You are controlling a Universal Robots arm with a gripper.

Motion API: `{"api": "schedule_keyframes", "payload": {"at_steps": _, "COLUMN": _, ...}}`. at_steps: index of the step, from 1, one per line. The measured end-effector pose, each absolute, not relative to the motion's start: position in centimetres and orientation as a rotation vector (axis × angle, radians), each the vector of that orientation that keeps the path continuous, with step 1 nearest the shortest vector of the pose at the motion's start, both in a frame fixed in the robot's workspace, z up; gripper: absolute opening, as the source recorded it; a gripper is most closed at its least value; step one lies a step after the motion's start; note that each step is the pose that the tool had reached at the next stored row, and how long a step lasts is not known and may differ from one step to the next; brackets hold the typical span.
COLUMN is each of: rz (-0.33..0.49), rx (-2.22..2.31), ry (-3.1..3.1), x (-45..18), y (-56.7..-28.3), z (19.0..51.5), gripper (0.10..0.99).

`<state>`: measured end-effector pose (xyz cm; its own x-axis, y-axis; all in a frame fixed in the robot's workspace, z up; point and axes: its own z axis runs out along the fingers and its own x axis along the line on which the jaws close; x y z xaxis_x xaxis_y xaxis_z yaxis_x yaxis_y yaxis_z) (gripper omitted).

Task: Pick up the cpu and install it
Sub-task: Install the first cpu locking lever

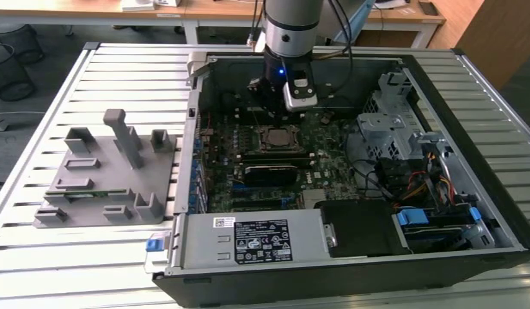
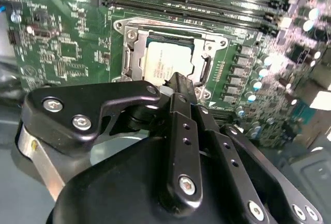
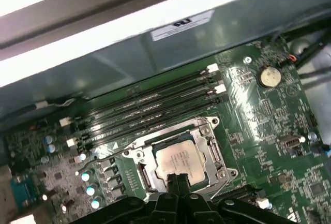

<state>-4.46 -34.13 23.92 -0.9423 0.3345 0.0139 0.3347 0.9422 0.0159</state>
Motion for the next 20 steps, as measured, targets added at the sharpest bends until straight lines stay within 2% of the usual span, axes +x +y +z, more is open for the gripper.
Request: {"api": "schedule_keyframes", "payload": {"at_steps": 20, "rz": -0.025, "rx": -0.070, "ry": -3.127, "x": -5.41, "y": -34.14, "z": 23.86, "gripper": 0.106}}
